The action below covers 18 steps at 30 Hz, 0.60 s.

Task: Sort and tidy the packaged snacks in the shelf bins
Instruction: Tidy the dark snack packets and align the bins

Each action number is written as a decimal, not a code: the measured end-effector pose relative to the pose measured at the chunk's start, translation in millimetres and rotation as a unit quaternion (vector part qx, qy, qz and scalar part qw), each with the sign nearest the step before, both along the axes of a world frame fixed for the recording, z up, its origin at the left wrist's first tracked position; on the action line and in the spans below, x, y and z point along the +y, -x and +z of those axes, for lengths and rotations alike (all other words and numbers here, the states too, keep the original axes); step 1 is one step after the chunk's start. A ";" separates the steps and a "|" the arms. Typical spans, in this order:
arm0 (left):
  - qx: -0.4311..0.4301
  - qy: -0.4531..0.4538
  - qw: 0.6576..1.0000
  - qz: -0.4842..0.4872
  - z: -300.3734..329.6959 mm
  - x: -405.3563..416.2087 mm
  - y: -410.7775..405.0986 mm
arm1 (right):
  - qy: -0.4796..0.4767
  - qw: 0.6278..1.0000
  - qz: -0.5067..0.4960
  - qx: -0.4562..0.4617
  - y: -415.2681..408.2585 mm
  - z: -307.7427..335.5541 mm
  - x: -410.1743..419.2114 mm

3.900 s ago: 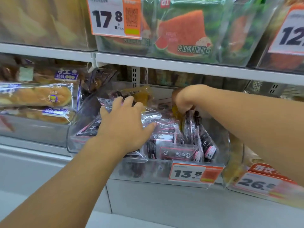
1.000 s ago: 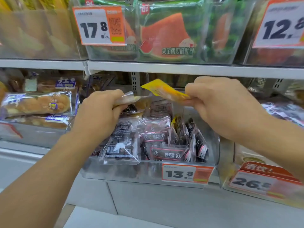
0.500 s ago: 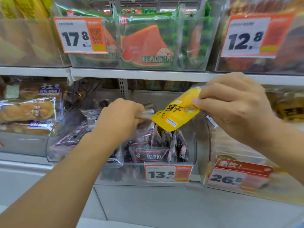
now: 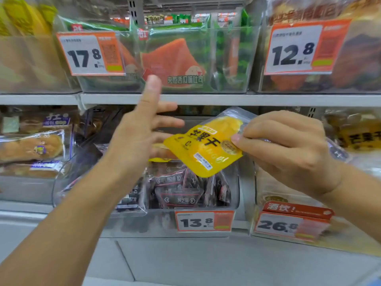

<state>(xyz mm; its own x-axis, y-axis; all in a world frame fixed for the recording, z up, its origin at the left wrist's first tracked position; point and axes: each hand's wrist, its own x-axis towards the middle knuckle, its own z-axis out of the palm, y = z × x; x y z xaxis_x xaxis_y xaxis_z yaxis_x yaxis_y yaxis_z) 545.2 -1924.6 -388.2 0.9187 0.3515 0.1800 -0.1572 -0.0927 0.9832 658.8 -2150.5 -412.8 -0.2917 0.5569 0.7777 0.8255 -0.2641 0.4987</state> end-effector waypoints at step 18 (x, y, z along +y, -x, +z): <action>0.097 0.171 0.944 -0.265 0.9 -256.8 -65.1 | -0.261 0.495 -0.027 0.828 36.5 27.7 -197.0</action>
